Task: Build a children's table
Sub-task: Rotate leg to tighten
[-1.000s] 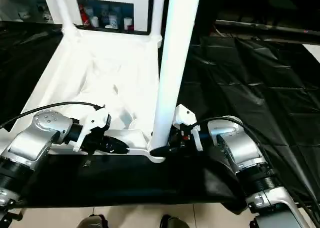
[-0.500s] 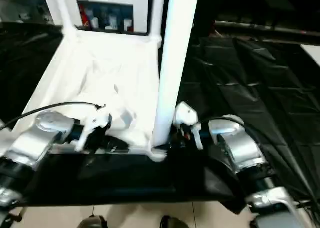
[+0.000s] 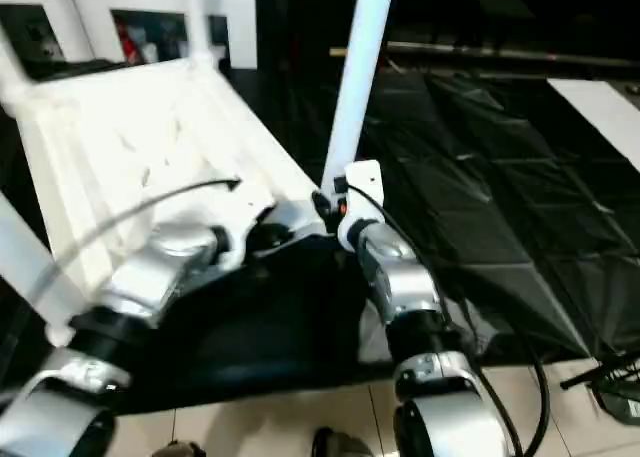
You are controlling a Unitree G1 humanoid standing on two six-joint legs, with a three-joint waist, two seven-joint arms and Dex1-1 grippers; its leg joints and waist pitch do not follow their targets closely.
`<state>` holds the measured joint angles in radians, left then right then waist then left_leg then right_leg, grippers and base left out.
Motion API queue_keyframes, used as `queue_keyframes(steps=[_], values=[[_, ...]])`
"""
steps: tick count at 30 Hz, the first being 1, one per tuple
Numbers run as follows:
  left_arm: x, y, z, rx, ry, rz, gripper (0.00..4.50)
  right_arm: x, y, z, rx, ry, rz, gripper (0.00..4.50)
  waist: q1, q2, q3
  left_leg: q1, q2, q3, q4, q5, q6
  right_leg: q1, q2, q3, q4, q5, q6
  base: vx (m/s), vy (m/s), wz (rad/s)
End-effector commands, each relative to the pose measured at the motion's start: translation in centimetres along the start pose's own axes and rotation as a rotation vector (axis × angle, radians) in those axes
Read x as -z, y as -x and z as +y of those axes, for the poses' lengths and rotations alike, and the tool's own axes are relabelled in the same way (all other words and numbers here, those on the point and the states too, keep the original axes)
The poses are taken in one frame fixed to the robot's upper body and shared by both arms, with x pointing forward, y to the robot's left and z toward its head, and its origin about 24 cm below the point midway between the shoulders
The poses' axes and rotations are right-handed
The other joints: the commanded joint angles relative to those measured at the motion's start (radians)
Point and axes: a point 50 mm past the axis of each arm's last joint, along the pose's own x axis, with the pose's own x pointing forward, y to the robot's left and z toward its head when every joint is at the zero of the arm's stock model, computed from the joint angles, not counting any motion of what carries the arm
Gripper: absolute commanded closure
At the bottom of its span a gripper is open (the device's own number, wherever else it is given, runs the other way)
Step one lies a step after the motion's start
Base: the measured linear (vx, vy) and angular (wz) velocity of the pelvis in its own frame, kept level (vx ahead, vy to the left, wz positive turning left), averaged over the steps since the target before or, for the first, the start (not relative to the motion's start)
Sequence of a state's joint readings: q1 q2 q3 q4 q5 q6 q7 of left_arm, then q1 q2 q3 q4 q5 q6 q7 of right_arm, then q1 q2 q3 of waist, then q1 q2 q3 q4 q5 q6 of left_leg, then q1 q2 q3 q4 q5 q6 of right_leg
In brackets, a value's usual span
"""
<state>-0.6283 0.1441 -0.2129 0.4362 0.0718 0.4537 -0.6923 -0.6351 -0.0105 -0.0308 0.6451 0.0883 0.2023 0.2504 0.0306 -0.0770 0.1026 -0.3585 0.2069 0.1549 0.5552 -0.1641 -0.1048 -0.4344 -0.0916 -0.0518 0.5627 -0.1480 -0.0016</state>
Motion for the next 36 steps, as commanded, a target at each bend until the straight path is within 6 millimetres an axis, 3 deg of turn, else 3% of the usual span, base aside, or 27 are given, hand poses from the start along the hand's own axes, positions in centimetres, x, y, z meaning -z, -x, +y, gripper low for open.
queue_keyframes(steps=[1,2,5,9,10,14,15,19,20,22,24,25,26,32,36], values=[[-0.3,-1.4,-1.7,0.050,0.012,-0.016,4.50,3.2,-0.2,4.1,-0.187,-0.047,0.119,2.52,0.002,0.008,-0.043,-0.004,-0.001,0.003,-0.080,-0.423,0.017,0.037,-0.026,0.016,-0.082,-0.537,-0.057,0.000,0.000,0.00],[-0.4,-1.4,-1.7,0.052,0.008,-0.017,4.50,3.1,-0.1,4.2,-0.196,-0.047,0.113,2.52,0.004,0.009,-0.044,-0.003,0.000,0.005,-0.079,-0.421,0.019,0.036,-0.027,0.018,-0.082,-0.528,-0.060,0.000,0.000,0.00],[-0.1,-0.8,-1.6,0.090,-0.022,-0.007,4.50,2.3,0.2,4.0,-0.265,-0.063,0.075,1.84,0.005,0.010,-0.044,-0.003,0.001,0.006,-0.081,-0.422,0.024,0.037,-0.028,0.020,-0.081,-0.521,-0.068,0.000,0.000,0.00],[0.4,-0.2,-1.5,0.137,-0.038,0.009,4.50,1.6,0.4,3.3,-0.315,-0.009,0.060,1.48,0.008,0.012,-0.047,-0.008,0.005,0.007,-0.082,-0.383,0.031,0.042,-0.031,0.022,-0.077,-0.475,-0.088,0.000,0.000,0.00],[0.6,0.1,-1.3,0.157,-0.043,0.016,4.50,1.4,0.7,3.0,-0.356,0.007,0.056,1.48,0.008,0.013,-0.046,-0.014,0.005,0.008,-0.083,-0.356,0.035,0.047,-0.031,0.024,-0.072,-0.438,-0.099,0.000,0.000,0.00],[1.1,1.1,-0.8,0.220,-0.061,0.032,4.50,0.7,2.0,2.0,-0.526,0.085,0.050,1.48,0.010,0.013,-0.049,-0.014,0.008,0.013,-0.078,-0.305,0.050,0.052,-0.030,0.025,-0.063,-0.356,-0.143,0.000,0.000,0.00],[1.2,1.6,-0.6,0.254,-0.075,0.030,4.50,0.5,2.6,1.7,-0.584,0.104,0.049,1.48,0.015,0.013,-0.051,-0.007,0.008,0.018,-0.073,-0.295,0.061,0.049,-0.029,0.026,-0.062,-0.338,-0.154,0.000,0.000,0.00],[1.6,3.2,-0.2,0.383,-0.129,0.023,4.50,0.1,4.5,0.7,-0.755,0.162,0.073,1.48,0.022,0.012,-0.058,-0.009,0.009,0.023,-0.064,-0.164,0.111,0.061,-0.026,0.025,-0.040,-0.152,-0.215,0.042,-0.016,0.03],[1.7,3.8,-0.2,0.435,-0.130,0.020,4.50,0.0,5.0,0.3,-0.793,0.191,0.093,1.48,0.022,0.012,-0.058,-0.009,0.009,0.023,-0.064,-0.164,0.111,0.061,-0.026,0.025,-0.040,-0.152,-0.215,0.000,0.000,0.00],[2.0,5.2,-0.2,0.530,-0.137,0.025,4.50,0.0,6.2,-0.4,-0.884,0.235,0.139,1.48,0.028,0.016,-0.057,-0.006,0.010,0.026,-0.061,-0.113,0.133,0.062,-0.025,0.023,-0.027,-0.067,-0.261,0.000,0.000,0.00],[2.1,5.5,-0.1,0.549,-0.141,0.036,4.50,0.0,6.5,-0.5,-0.912,0.243,0.154,1.48,0.029,0.015,-0.056,-0.005,0.011,0.027,-0.060,-0.104,0.137,0.061,-0.026,0.024,-0.025,-0.053,-0.271,0.000,0.000,0.00],[2.2,5.8,-0.2,0.569,-0.142,0.041,4.50,0.0,6.8,-0.6,-0.936,0.254,0.167,1.48,0.035,0.017,-0.054,0.003,0.012,0.030,-0.059,-0.113,0.137,0.055,-0.026,0.025,-0.028,-0.059,-0.281,0.000,0.000,0.00],[2.3,6.0,-0.2,0.585,-0.141,0.044,4.50,0.0,7.0,-0.7,-0.956,0.264,0.178,1.48,0.038,0.013,-0.054,0.002,0.014,0.029,-0.059,-0.120,0.131,0.059,-0.029,0.025,-0.023,-0.061,-0.286,0.000,0.000,0.00],[2.5,6.7,-0.5,0.653,-0.134,0.052,4.50,0.1,8.0,-0.8,-1.061,0.288,0.236,1.48,0.052,0.014,-0.048,-0.001,0.017,0.029,-0.065,-0.204,0.089,0.057,-0.033,0.027,-0.033,-0.201,-0.241,0.000,0.000,0.00],[2.6,6.8,-0.6,0.670,-0.136,0.061,4.50,-0.1,8.1,-0.6,-1.091,0.281,0.248,1.72,0.054,0.012,-0.051,-0.003,0.016,0.029,-0.064,-0.199,0.065,0.057,-0.034,0.027,-0.035,-0.243,-0.215,0.000,0.000,0.00]])
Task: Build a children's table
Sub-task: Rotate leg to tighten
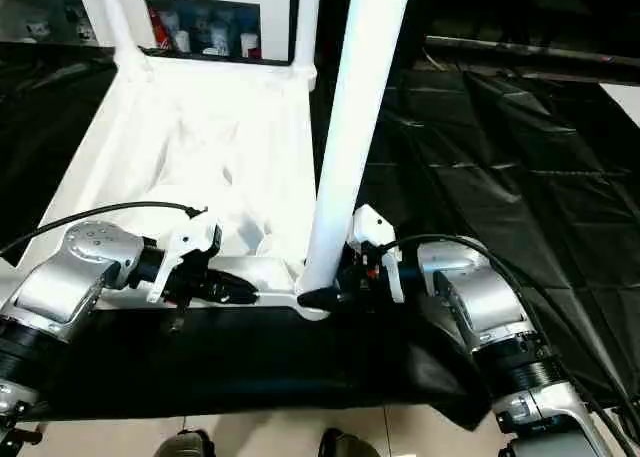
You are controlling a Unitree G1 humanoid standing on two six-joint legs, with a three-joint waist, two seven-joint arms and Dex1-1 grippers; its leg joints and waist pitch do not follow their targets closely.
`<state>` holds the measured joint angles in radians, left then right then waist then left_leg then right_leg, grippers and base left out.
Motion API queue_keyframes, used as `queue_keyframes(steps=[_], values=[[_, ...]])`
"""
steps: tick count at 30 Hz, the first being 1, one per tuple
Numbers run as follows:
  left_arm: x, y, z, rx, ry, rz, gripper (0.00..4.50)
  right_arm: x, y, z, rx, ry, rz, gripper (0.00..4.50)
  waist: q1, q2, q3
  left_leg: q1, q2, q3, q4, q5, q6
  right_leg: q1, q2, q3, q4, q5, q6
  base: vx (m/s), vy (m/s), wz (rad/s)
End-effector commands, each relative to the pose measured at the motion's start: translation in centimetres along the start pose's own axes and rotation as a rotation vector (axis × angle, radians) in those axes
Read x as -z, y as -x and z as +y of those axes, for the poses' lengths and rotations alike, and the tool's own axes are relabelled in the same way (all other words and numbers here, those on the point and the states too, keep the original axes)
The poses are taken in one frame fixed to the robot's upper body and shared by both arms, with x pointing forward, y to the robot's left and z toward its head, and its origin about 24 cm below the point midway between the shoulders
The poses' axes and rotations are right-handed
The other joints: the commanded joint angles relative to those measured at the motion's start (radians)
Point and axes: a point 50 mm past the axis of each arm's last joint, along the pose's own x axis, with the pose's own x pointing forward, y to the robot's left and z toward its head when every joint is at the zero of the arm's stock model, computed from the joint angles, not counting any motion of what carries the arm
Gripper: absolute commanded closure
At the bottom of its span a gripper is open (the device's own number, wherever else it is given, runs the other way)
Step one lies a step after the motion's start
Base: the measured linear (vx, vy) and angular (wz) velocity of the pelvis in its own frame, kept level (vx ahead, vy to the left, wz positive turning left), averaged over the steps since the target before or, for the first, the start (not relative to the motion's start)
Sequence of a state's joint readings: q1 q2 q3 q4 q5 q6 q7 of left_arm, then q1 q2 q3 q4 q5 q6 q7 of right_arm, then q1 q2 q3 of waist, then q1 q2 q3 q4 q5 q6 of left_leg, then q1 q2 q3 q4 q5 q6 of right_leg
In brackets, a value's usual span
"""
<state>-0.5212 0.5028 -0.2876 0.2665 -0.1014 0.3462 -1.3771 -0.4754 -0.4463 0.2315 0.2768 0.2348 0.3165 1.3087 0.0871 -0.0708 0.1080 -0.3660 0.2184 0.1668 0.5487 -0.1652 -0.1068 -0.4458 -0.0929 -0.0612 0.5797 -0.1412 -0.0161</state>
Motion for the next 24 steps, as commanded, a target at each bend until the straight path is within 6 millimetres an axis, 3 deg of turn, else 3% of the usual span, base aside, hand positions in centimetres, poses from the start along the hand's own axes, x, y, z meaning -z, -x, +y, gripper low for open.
queue_keyframes(steps=[1,6,12,14,16,18,19,24], values=[[-0.2,-1.3,-0.7,0.080,-0.003,-0.013,4.50,-0.1,-0.8,0.7,-0.072,0.001,0.012,1.80,-0.002,0.006,-0.057,0.005,0.005,0.017,-0.057,-0.194,0.066,0.068,-0.032,0.036,-0.051,-0.245,-0.201,0.000,0.000,0.00],[-0.2,-1.3,-0.7,0.077,-0.006,-0.007,4.50,0.1,-0.7,0.9,-0.099,-0.006,0.032,2.15,-0.001,0.005,-0.064,0.006,0.004,0.021,-0.050,-0.129,0.078,0.072,-0.026,0.034,-0.037,-0.131,-0.229,0.000,0.000,0.00],[0.1,-1.4,-0.1,-0.001,0.002,-0.002,4.50,0.3,-0.9,0.5,-0.045,-0.017,0.014,2.31,0.001,0.004,-0.064,0.006,0.004,0.022,-0.049,-0.148,0.078,0.072,-0.029,0.034,-0.040,-0.163,-0.228,0.000,0.000,0.00],[0.2,-1.5,0.5,-0.080,0.023,-0.006,4.50,0.5,-1.4,-0.4,0.083,-0.035,-0.011,2.33,-0.001,0.003,-0.060,0.004,0.004,0.020,-0.053,-0.189,0.058,0.070,-0.031,0.034,-0.048,-0.239,-0.206,-0.028,-0.001,0.00],[0.2,-1.8,1.1,-0.163,0.037,-0.010,4.50,0.9,-1.9,-1.3,0.218,-0.064,-0.028,2.40,-0.006,0.004,-0.049,0.006,0.003,0.016,-0.060,-0.282,0.017,0.062,-0.037,0.032,-0.069,-0.438,-0.149,-0.058,-0.002,-0.02],[0.2,-2.0,1.6,-0.231,0.048,-0.006,4.50,1.2,-2.3,-1.9,0.330,-0.099,-0.041,2.42,-0.009,0.002,-0.049,0.005,0.001,0.008,-0.064,-0.314,0.001,0.066,-0.041,0.029,-0.078,-0.539,-0.107,-0.052,0.000,-0.08],[0.2,-2.1,1.8,-0.275,0.062,-0.003,4.50,1.5,-2.5,-2.2,0.393,-0.124,-0.048,2.42,-0.017,0.002,-0.051,0.004,-0.001,0.002,-0.066,-0.331,-0.012,0.065,-0.043,0.025,-0.087,-0.614,-0.061,-0.052,0.005,-0.11],[-0.8,-4.2,2.5,-0.440,0.121,-0.049,4.50,2.6,-4.3,-3.2,0.714,-0.301,-0.103,2.52,-0.037,0.005,-0.053,0.007,-0.005,-0.002,-0.066,-0.360,-0.012,0.057,-0.039,0.016,-0.102,-0.644,-0.035,0.000,0.000,0.00]])
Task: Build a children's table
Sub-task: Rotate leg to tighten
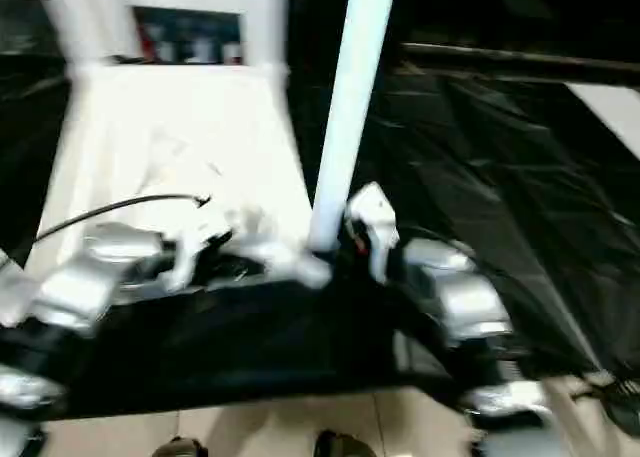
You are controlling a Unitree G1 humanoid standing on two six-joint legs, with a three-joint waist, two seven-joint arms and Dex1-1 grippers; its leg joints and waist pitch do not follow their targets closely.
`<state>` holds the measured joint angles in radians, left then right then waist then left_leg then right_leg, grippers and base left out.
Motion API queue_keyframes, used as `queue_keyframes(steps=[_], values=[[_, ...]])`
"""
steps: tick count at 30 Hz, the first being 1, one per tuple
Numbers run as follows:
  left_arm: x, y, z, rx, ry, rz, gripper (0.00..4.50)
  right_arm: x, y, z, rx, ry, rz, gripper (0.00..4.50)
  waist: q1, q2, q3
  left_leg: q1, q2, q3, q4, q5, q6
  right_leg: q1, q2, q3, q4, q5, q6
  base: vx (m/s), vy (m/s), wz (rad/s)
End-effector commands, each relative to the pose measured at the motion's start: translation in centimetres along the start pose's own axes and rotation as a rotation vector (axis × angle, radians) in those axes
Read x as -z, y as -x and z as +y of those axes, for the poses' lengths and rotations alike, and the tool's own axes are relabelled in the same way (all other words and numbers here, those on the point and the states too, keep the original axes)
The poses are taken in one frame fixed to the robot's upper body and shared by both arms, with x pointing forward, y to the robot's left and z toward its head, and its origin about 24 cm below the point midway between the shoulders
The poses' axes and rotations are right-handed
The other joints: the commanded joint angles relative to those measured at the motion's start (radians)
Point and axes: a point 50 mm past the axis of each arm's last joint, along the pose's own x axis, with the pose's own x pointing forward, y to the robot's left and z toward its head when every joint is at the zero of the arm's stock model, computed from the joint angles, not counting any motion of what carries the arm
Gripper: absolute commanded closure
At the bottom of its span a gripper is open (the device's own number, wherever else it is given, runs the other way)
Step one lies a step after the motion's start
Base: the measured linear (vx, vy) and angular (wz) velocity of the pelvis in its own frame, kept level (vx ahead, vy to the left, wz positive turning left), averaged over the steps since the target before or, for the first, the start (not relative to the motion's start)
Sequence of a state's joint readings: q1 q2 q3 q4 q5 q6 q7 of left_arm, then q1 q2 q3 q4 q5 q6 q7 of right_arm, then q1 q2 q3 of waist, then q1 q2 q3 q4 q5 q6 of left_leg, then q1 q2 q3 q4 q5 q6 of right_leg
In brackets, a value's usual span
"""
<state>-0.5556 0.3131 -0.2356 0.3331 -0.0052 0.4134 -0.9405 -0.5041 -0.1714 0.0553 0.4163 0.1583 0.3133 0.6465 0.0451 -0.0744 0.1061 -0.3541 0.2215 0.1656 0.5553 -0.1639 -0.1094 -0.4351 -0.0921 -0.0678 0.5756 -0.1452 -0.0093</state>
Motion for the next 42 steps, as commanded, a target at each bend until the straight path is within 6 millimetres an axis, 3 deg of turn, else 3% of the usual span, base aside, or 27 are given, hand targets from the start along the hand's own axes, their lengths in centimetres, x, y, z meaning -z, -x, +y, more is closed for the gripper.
queue_keyframes(steps=[1,4,6,9,13,14,15,16,17,18,19,20,21,24,25,26,27,29,32,33,37,39,42], values=[[0.4,-0.9,-0.4,-0.036,0.038,0.012,4.50,2.7,-0.5,0.6,0.064,-0.077,0.103,2.52,0.003,0.008,-0.051,-0.003,-0.009,-0.001,-0.072,-0.368,-0.009,0.043,-0.038,0.022,-0.100,-0.644,-0.040,0.000,0.000,0.00],[-0.4,-2.2,-2.0,0.047,-0.003,-0.031,4.50,3.0,-1.4,1.9,0.102,-0.105,0.074,2.52,-0.001,0.013,-0.052,-0.002,-0.010,-0.002,-0.074,-0.391,-0.003,0.040,-0.035,0.021,-0.103,-0.633,-0.035,0.000,0.000,0.00],[-0.3,-2.0,-2.3,0.105,-0.063,-0.035,4.50,2.5,-1.3,2.3,0.062,-0.133,0.026,1.84,0.000,0.013,-0.055,-0.001,-0.009,-0.001,-0.074,-0.393,0.008,0.040,-0.035,0.024,-0.101,-0.604,-0.035,0.000,0.000,0.00],[0.1,-1.3,-2.3,0.141,-0.097,-0.028,4.50,2.0,-1.3,2.6,0.038,-0.126,-0.007,1.65,0.002,0.020,-0.061,-0.003,-0.005,0.001,-0.076,-0.381,0.013,0.044,-0.032,0.028,-0.089,-0.510,-0.073,0.000,0.000,0.00],[0.2,-0.8,-2.3,0.175,-0.117,-0.030,4.50,1.4,-0.7,2.6,-0.012,-0.083,-0.037,1.37,0.011,0.024,-0.074,-0.003,-0.003,0.012,-0.069,-0.292,0.023,0.054,-0.030,0.037,-0.063,-0.334,-0.141,0.000,0.000,0.00],[0.3,-0.5,-2.4,0.200,-0.140,-0.035,4.50,0.9,0.0,2.7,-0.073,-0.068,-0.057,1.37,0.011,0.024,-0.074,-0.003,-0.003,0.012,-0.069,-0.292,0.023,0.054,-0.030,0.037,-0.063,-0.334,-0.141,0.056,-0.012,0.02],[0.3,-0.4,-2.4,0.210,-0.147,-0.033,4.50,0.7,0.4,2.7,-0.108,-0.059,-0.065,1.37,0.018,0.025,-0.082,-0.006,-0.001,0.014,-0.063,-0.217,0.041,0.064,-0.030,0.038,-0.048,-0.225,-0.168,0.056,-0.012,0.02],[0.6,0.0,-2.4,0.240,-0.166,-0.022,4.50,0.4,1.9,2.7,-0.192,-0.020,-0.073,1.37,0.021,0.025,-0.083,-0.005,-0.001,0.016,-0.061,-0.194,0.048,0.063,-0.027,0.038,-0.045,-0.188,-0.179,0.062,-0.008,0.01],[0.6,0.0,-2.4,0.245,-0.168,-0.020,4.50,0.4,2.1,2.6,-0.199,-0.015,-0.073,1.37,0.027,0.028,-0.087,-0.005,-0.002,0.017,-0.055,-0.141,0.062,0.070,-0.024,0.038,-0.034,-0.101,-0.199,0.068,-0.001,0.02],[0.9,0.4,-2.4,0.285,-0.180,-0.008,4.50,0.3,3.4,2.3,-0.251,0.020,-0.067,1.37,0.033,0.031,-0.091,0.002,-0.002,0.020,-0.050,-0.097,0.082,0.070,-0.022,0.038,-0.026,-0.016,-0.225,0.068,-0.001,0.02],[1.1,0.7,-2.5,0.312,-0.188,0.002,4.50,0.2,4.3,2.1,-0.280,0.042,-0.059,1.37,0.038,0.028,-0.090,-0.001,-0.005,0.022,-0.046,-0.070,0.099,0.074,-0.018,0.038,-0.019,0.041,-0.247,0.054,0.005,0.01],[1.3,1.0,-2.5,0.342,-0.195,0.011,4.50,0.3,5.5,1.7,-0.318,0.060,-0.040,1.37,0.038,0.028,-0.090,-0.001,-0.005,0.022,-0.046,-0.070,0.099,0.074,-0.018,0.038,-0.019,0.041,-0.247,0.000,0.000,0.00],[1.5,1.6,-2.3,0.375,-0.199,0.011,4.50,0.4,8.4,0.8,-0.394,0.119,0.002,1.37,0.049,0.040,-0.093,0.006,-0.003,0.023,-0.044,-0.092,0.115,0.075,-0.020,0.038,-0.018,0.047,-0.267,0.000,0.000,0.00],[1.5,1.8,-2.2,0.398,-0.200,0.009,4.50,0.6,10.1,0.0,-0.440,0.116,0.048,1.37,0.061,0.039,-0.088,0.004,0.002,0.024,-0.046,-0.153,0.109,0.077,-0.025,0.038,-0.025,-0.022,-0.275,0.000,0.000,0.00],[1.4,1.9,-2.3,0.417,-0.204,0.007,4.50,0.4,11.1,-0.9,-0.429,0.102,0.071,1.37,0.062,0.040,-0.088,0.004,0.002,0.022,-0.047,-0.200,0.090,0.078,-0.030,0.038,-0.032,-0.099,-0.264,0.000,0.000,0.00],[1.4,1.9,-2.3,0.427,-0.203,0.004,4.50,0.2,11.4,-1.3,-0.412,0.103,0.073,1.37,0.063,0.046,-0.088,0.004,0.002,0.020,-0.048,-0.214,0.082,0.078,-0.031,0.038,-0.034,-0.128,-0.259,0.000,0.000,0.00],[1.4,1.9,-2.3,0.427,-0.203,0.004,4.50,0.2,11.4,-1.3,-0.412,0.103,0.073,1.37,0.063,0.041,-0.087,0.005,0.002,0.021,-0.048,-0.237,0.067,0.075,-0.033,0.038,-0.040,-0.181,-0.245,0.000,0.000,0.00],[1.4,1.9,-2.4,0.433,-0.201,-0.007,4.50,-0.3,11.9,-2.0,-0.386,0.110,0.071,1.37,0.064,0.042,-0.087,0.006,0.002,0.019,-0.048,-0.260,0.051,0.074,-0.035,0.038,-0.046,-0.257,-0.221,0.000,0.000,0.00],[1.5,1.9,-2.5,0.425,-0.210,-0.021,4.50,-1.4,12.9,-3.2,-0.328,0.119,0.053,1.37,0.069,0.035,-0.089,0.004,0.000,0.018,-0.045,-0.266,0.045,0.072,-0.036,0.038,-0.053,-0.335,-0.185,0.000,0.000,0.00],[1.5,2.0,-2.4,0.413,-0.191,-0.029,4.22,-1.6,13.2,-3.6,-0.302,0.120,0.045,1.36,0.070,0.029,-0.090,0.002,-0.001,0.018,-0.044,-0.250,0.046,0.072,-0.035,0.038,-0.051,-0.351,-0.173,0.000,0.000,0.00],[1.3,2.5,-2.2,0.397,-0.145,-0.070,3.85,-2.1,13.6,-4.8,-0.197,0.134,0.017,1.36,0.071,0.029,-0.097,-0.003,-0.003,0.019,-0.040,-0.205,0.049,0.072,-0.034,0.036,-0.047,-0.334,-0.167,0.000,0.000,0.00],[0.6,3.1,-2.0,0.368,-0.138,-0.139,3.65,-2.3,13.2,-6.1,-0.010,0.157,-0.012,1.36,0.071,0.029,-0.104,-0.001,-0.003,0.019,-0.037,-0.183,0.046,0.071,-0.031,0.035,-0.039,-0.277,-0.190,0.000,0.000,0.00],[-0.3,3.8,-1.6,0.318,-0.145,-0.211,3.39,-2.3,13.0,-6.9,0.120,0.150,-0.025,1.36,0.065,0.032,-0.104,-0.004,-0.006,0.021,-0.036,-0.180,0.034,0.071,-0.029,0.033,-0.038,-0.278,-0.190,0.000,0.000,0.00]])
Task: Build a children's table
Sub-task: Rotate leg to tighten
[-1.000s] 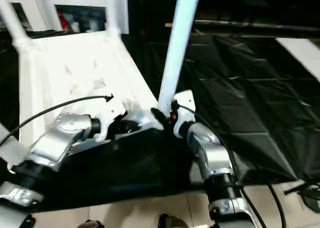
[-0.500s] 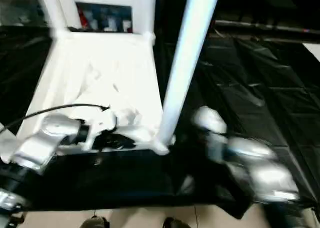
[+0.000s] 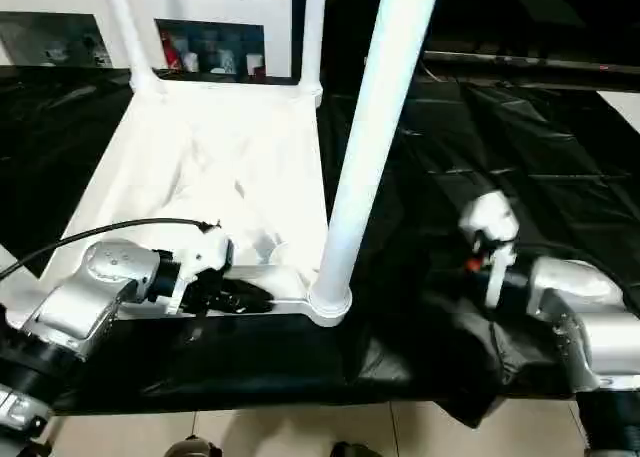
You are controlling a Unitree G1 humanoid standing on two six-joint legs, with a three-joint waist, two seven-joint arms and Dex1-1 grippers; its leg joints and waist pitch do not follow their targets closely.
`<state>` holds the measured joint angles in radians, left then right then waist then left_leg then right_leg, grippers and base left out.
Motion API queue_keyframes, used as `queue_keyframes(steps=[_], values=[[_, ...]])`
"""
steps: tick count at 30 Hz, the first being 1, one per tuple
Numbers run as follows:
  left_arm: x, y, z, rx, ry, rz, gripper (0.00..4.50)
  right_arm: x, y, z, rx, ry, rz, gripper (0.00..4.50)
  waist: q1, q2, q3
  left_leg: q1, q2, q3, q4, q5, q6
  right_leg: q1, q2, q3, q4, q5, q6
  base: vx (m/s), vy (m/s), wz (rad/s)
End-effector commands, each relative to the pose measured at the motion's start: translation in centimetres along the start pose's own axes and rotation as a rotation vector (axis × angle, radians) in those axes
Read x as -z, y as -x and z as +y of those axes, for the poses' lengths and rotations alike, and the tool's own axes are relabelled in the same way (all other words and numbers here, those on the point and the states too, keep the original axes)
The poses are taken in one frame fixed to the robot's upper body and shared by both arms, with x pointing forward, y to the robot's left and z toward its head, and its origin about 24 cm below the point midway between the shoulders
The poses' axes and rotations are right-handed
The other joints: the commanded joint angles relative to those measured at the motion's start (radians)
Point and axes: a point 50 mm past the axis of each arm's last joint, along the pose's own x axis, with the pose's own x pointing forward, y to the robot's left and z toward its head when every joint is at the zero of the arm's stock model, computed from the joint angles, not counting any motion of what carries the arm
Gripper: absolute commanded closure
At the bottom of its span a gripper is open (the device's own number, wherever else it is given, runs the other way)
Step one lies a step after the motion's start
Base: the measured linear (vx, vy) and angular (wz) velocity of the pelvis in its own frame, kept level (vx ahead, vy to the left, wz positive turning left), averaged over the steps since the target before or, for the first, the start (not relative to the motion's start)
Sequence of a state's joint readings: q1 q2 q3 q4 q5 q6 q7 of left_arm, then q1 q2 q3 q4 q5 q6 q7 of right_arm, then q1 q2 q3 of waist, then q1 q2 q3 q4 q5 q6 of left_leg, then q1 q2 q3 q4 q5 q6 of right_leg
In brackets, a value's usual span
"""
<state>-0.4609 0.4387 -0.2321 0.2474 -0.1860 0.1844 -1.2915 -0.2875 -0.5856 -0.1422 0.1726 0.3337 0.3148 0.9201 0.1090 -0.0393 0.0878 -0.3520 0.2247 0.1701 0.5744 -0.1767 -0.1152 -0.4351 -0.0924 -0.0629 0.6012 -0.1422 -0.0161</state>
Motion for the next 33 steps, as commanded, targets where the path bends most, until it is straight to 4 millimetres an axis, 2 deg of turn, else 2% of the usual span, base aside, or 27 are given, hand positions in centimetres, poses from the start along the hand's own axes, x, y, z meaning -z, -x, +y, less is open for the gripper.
queue_keyframes(steps=[1,2,3,4,5,6,7,8,9,10,11,12,13,15,16,18,19,20,21,22,23,24,27,29,30,33], values=[[-1.4,0.9,0.3,-0.075,-0.023,-0.084,3.29,-0.2,0.2,-0.9,0.131,0.004,-0.019,1.36,0.004,0.003,-0.088,-0.005,-0.010,0.016,-0.054,-0.169,0.037,0.072,-0.028,0.028,-0.062,-0.281,-0.178,0.000,0.000,0.00],[-1.7,1.2,0.4,-0.099,-0.026,-0.107,3.29,-0.3,0.2,-0.9,0.152,0.001,-0.028,1.36,0.002,0.001,-0.088,-0.005,-0.010,0.018,-0.053,-0.171,0.037,0.072,-0.027,0.028,-0.063,-0.276,-0.176,0.000,0.000,0.00],[-2.3,1.8,0.9,-0.198,-0.027,-0.142,3.20,-0.1,-0.1,-1.0,0.217,-0.030,-0.023,1.36,0.005,0.013,-0.091,-0.003,-0.011,0.015,-0.054,-0.177,0.036,0.073,-0.026,0.026,-0.062,-0.278,-0.176,0.000,0.000,0.00],[-2.3,1.8,0.9,-0.198,-0.027,-0.142,3.12,-0.1,-0.1,-1.0,0.217,-0.030,-0.023,1.36,0.001,0.005,-0.090,-0.006,-0.011,0.017,-0.052,-0.172,0.033,0.074,-0.023,0.026,-0.061,-0.257,-0.175,0.000,0.000,0.00],[-2.6,2.4,1.3,-0.294,-0.024,-0.163,3.03,0.1,-0.2,-0.9,0.268,-0.051,-0.020,1.36,0.004,0.014,-0.093,-0.004,-0.012,0.015,-0.052,-0.175,0.033,0.075,-0.023,0.025,-0.060,-0.259,-0.174,0.000,0.000,0.00],[-2.6,3.0,1.6,-0.445,-0.006,-0.194,2.96,0.4,-0.4,-0.9,0.356,-0.080,-0.025,1.36,0.001,0.012,-0.093,-0.005,-0.010,0.015,-0.052,-0.170,0.032,0.075,-0.021,0.026,-0.058,-0.244,-0.173,0.000,0.000,0.00],[-2.4,3.5,1.8,-0.589,0.021,-0.222,2.91,0.6,-0.5,-0.8,0.438,-0.089,-0.027,1.36,-0.001,0.009,-0.094,-0.010,-0.012,0.015,-0.050,-0.160,0.028,0.077,-0.021,0.025,-0.057,-0.231,-0.172,0.000,0.000,0.00],[-2.4,3.5,1.7,-0.609,0.025,-0.230,2.91,0.7,-0.5,-0.7,0.450,-0.085,-0.027,1.36,-0.002,0.007,-0.094,-0.010,-0.013,0.017,-0.049,-0.164,0.024,0.076,-0.021,0.023,-0.062,-0.258,-0.159,0.000,0.000,0.00],[-1.9,3.5,1.1,-0.776,0.075,-0.301,2.70,1.1,-0.7,-0.1,0.538,-0.053,-0.021,1.36,-0.002,0.011,-0.094,-0.009,-0.013,0.017,-0.050,-0.180,0.022,0.074,-0.021,0.023,-0.067,-0.307,-0.136,0.000,0.000,0.00],[-1.9,3.5,1.0,-0.796,0.083,-0.311,2.70,1.2,-0.7,0.0,0.548,-0.049,-0.021,1.36,-0.002,0.012,-0.093,-0.010,-0.013,0.016,-0.049,-0.186,0.018,0.073,-0.020,0.022,-0.072,-0.329,-0.121,0.000,0.000,0.00],[-1.4,3.2,0.3,-0.873,0.138,-0.338,2.61,1.4,-0.9,0.7,0.571,-0.057,-0.026,1.18,-0.006,0.010,-0.093,-0.009,-0.013,0.020,-0.049,-0.197,0.022,0.069,-0.016,0.023,-0.075,-0.343,-0.113,0.000,0.000,0.00],[-0.7,2.9,-0.4,-0.963,0.166,-0.330,2.55,1.6,-1.1,1.7,0.573,-0.081,-0.051,1.01,-0.004,0.013,-0.093,-0.008,-0.013,0.018,-0.050,-0.208,0.023,0.068,-0.019,0.022,-0.078,-0.363,-0.102,0.000,0.000,0.00],[-0.2,2.8,-1.0,-1.029,0.183,-0.318,2.55,1.6,-1.3,2.4,0.570,-0.105,-0.073,1.01,-0.006,0.010,-0.092,-0.012,-0.014,0.018,-0.051,-0.225,0.031,0.067,-0.016,0.020,-0.085,-0.400,-0.073,0.000,0.000,0.00],[1.2,3.0,-2.1,-1.207,0.230,-0.312,2.37,1.6,-1.9,3.9,0.571,-0.153,-0.125,0.87,-0.014,0.011,-0.092,-0.015,-0.015,0.014,-0.055,-0.255,0.041,0.060,-0.012,0.016,-0.094,-0.449,-0.025,0.000,0.000,0.00],[1.5,3.3,-2.5,-1.248,0.227,-0.317,2.26,1.6,-2.1,4.4,0.569,-0.157,-0.133,0.74,-0.016,0.010,-0.093,-0.015,-0.015,0.014,-0.055,-0.263,0.040,0.059,-0.010,0.015,-0.097,-0.462,-0.014,0.000,0.000,0.00],[1.9,3.7,-3.0,-1.296,0.219,-0.314,2.14,1.8,-2.4,5.1,0.560,-0.156,-0.136,0.58,-0.023,0.005,-0.087,-0.014,-0.020,0.009,-0.056,-0.316,0.035,0.050,-0.008,0.008,-0.112,-0.553,0.032,0.000,0.000,0.00],[2.2,3.8,-3.3,-1.293,0.239,-0.298,2.08,1.9,-2.5,5.4,0.547,-0.163,-0.138,0.52,-0.025,0.007,-0.087,-0.013,-0.020,0.008,-0.056,-0.331,0.031,0.048,-0.011,0.007,-0.113,-0.574,0.048,0.000,0.000,0.00],[2.4,4.3,-3.8,-1.327,0.227,-0.315,2.08,2.2,-2.5,5.9,0.526,-0.174,-0.138,0.52,-0.027,0.004,-0.086,-0.013,-0.021,0.008,-0.056,-0.338,0.033,0.046,-0.009,0.006,-0.117,-0.582,0.055,0.000,0.000,0.00],[2.4,4.7,-4.3,-1.354,0.207,-0.334,1.88,2.3,-2.5,6.3,0.513,-0.181,-0.137,0.32,-0.027,0.006,-0.086,-0.015,-0.019,0.006,-0.059,-0.345,0.033,0.046,-0.010,0.005,-0.121,-0.585,0.062,0.000,0.000,0.00],[2.4,4.8,-4.7,-1.360,0.202,-0.344,1.79,2.4,-2.5,6.6,0.502,-0.187,-0.134,0.21,-0.031,-0.001,-0.086,-0.017,-0.019,0.006,-0.058,-0.350,0.033,0.044,-0.008,0.005,-0.122,-0.586,0.065,0.000,0.000,0.00],[2.5,5.0,-5.3,-1.372,0.193,-0.340,1.79,2.6,-2.3,7.0,0.492,-0.195,-0.130,0.21,-0.031,-0.001,-0.091,-0.013,-0.017,0.006,-0.059,-0.356,0.033,0.042,-0.007,0.007,-0.121,-0.568,0.065,0.000,0.000,0.00],[2.6,5.1,-5.7,-1.372,0.194,-0.337,1.72,2.7,-2.2,7.1,0.487,-0.199,-0.127,0.11,-0.028,0.004,-0.093,-0.014,-0.009,0.002,-0.065,-0.352,0.034,0.044,-0.008,0.011,-0.115,-0.513,0.049,0.000,0.000,0.00],[2.7,4.7,-7.2,-1.347,0.215,-0.334,1.46,3.1,-1.5,7.4,0.468,-0.217,-0.132,0.01,-0.028,0.002,-0.093,-0.017,-0.003,0.001,-0.070,-0.365,0.039,0.047,-0.007,0.016,-0.106,-0.429,0.016,0.000,0.000,0.00],[2.8,4.4,-7.7,-1.340,0.216,-0.318,1.34,3.2,-1.2,7.6,0.441,-0.226,-0.140,0.00,-0.025,0.002,-0.093,-0.009,-0.005,0.005,-0.067,-0.390,0.042,0.040,-0.004,0.019,-0.110,-0.428,0.014,0.000,0.000,0.00],[2.9,4.4,-7.9,-1.343,0.214,-0.310,1.15,3.3,-1.1,8.1,0.385,-0.234,-0.146,0.00,-0.021,0.006,-0.092,-0.009,-0.006,0.004,-0.068,-0.406,0.044,0.039,-0.004,0.019,-0.111,-0.437,0.015,0.000,0.000,0.00],[3.0,4.4,-8.1,-1.348,0.213,-0.310,1.01,3.4,-1.0,8.9,0.298,-0.239,-0.145,0.00,-0.022,0.000,-0.092,-0.018,-0.008,0.001,-0.070,-0.402,0.042,0.047,-0.009,0.017,-0.113,-0.464,0.030,0.000,0.000,0.00]])
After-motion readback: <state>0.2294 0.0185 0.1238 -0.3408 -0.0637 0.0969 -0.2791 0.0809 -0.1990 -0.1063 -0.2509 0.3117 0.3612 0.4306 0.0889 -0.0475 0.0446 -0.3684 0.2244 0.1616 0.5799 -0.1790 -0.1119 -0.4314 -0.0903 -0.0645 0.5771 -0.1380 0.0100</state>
